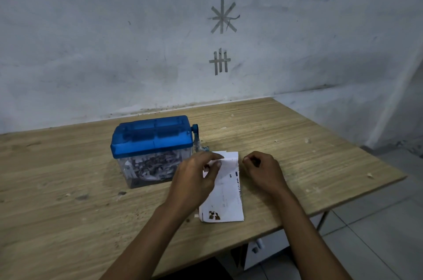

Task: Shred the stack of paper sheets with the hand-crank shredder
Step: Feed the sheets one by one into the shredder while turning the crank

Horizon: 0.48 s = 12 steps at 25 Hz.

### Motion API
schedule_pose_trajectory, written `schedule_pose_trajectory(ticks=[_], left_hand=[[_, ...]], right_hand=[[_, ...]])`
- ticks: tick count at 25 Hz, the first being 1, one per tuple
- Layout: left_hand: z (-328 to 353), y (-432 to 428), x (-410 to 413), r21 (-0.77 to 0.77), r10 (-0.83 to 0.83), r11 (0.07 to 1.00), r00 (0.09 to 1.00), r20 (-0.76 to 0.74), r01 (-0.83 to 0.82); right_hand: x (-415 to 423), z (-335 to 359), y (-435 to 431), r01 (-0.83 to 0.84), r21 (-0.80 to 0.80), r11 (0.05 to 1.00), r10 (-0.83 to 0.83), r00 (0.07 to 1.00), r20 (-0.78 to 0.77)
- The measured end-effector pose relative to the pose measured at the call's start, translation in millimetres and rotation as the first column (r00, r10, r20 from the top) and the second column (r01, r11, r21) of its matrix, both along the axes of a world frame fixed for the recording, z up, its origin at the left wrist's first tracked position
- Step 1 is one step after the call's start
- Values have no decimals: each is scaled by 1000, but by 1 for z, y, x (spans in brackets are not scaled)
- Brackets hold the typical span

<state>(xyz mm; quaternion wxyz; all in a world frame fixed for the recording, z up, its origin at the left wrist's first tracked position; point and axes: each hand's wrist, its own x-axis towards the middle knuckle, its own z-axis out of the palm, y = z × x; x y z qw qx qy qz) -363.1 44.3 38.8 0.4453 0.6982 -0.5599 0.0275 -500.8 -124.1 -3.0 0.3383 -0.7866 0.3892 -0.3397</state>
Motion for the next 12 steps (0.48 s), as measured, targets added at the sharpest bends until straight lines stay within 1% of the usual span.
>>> schedule_pose_trajectory(ticks=[4,6,7,9,10,12], left_hand=[[10,-7,-4,-24,25,999,988,-151,-29],[11,-9,-5,-12,53,998,965,-256,-58],[12,-10,-5,-5,55,998,949,-312,-59],[13,-10,-5,9,53,999,912,-407,-54],[13,-10,-5,16,57,998,894,-444,-55],[12,-10,-5,25,60,998,859,-508,-55]], right_hand=[[0,-1,2,-180,54,982,174,980,100],[-2,1,2,-241,80,967,233,968,97],[-3,2,3,-255,90,963,249,966,70],[-2,5,6,-230,61,971,233,971,-56],[1,6,7,-208,14,978,208,966,-153],[8,3,9,-184,-101,978,139,928,-347]])
